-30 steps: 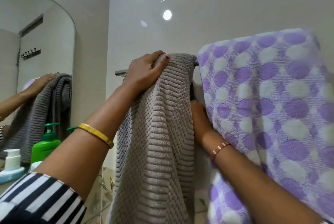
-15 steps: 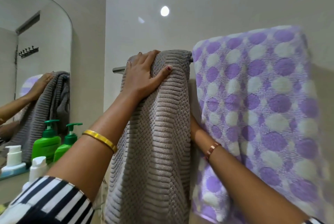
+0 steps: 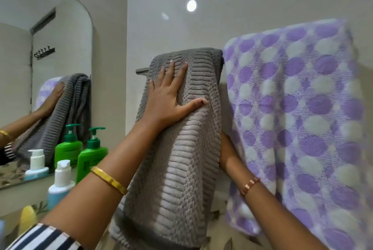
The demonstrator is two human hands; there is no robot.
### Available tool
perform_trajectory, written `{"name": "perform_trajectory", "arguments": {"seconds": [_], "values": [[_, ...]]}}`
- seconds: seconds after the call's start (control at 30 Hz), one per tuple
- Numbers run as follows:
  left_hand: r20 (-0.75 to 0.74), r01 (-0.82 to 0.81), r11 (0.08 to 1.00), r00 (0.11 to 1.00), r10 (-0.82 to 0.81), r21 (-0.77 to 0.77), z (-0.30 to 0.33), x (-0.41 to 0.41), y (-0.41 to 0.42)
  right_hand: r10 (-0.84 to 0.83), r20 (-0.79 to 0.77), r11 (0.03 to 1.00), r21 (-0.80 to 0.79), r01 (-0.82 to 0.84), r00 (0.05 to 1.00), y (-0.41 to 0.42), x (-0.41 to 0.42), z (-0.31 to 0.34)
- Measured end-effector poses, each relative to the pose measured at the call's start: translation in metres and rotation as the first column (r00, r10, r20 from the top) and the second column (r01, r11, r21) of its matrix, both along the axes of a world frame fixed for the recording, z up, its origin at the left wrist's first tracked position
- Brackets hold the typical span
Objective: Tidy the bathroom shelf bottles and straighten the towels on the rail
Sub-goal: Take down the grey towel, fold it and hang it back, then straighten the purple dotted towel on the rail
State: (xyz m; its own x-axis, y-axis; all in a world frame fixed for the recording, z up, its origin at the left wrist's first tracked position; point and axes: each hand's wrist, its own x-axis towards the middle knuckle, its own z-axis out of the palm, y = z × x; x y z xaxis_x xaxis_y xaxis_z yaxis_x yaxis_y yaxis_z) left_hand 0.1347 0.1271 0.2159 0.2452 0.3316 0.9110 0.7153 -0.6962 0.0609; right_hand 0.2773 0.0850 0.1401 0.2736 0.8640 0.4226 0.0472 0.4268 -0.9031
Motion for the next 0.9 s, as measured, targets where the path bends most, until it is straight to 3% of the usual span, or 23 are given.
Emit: {"name": "perform_trajectory", "arguments": {"seconds": [0.17, 0.23, 0.37, 0.5, 0.73, 0.8, 0.9], "values": [[-0.008, -0.060, 0.997, 0.998, 0.060, 0.043, -0.023, 0.004, 0.007, -0.053, 0.007, 0.998, -0.033, 0.054, 0.999, 0.007, 0.003, 0.014], [0.026, -0.060, 0.997, 0.998, 0.059, 0.046, -0.038, 0.009, 0.012, -0.157, 0.074, 0.985, 0.081, 0.151, 0.985, 0.005, 0.003, 0.017], [0.096, -0.048, 0.998, 0.994, 0.044, 0.041, -0.067, 0.024, 0.018, -0.352, 0.007, 0.900, 0.275, 0.337, 0.936, 0.002, -0.010, 0.032], [0.116, -0.054, 0.997, 0.992, 0.047, 0.052, -0.075, 0.029, 0.021, -0.452, 0.149, 0.833, 0.421, 0.358, 0.879, -0.002, -0.020, 0.044], [0.206, 0.063, 0.997, 0.976, -0.073, 0.054, -0.082, 0.028, 0.014, -0.682, 0.369, 0.717, 0.511, 0.475, 0.632, 0.000, -0.018, 0.012], [0.359, 0.198, 0.977, 0.909, -0.212, 0.075, -0.072, 0.030, 0.001, -0.704, 0.368, 0.677, 0.607, 0.416, 0.607, -0.009, -0.024, 0.014], [0.582, 0.378, 0.906, 0.700, -0.414, 0.189, -0.043, 0.032, -0.023, -0.754, 0.284, 0.551, 0.765, 0.334, 0.592, -0.026, -0.025, 0.035]]}}
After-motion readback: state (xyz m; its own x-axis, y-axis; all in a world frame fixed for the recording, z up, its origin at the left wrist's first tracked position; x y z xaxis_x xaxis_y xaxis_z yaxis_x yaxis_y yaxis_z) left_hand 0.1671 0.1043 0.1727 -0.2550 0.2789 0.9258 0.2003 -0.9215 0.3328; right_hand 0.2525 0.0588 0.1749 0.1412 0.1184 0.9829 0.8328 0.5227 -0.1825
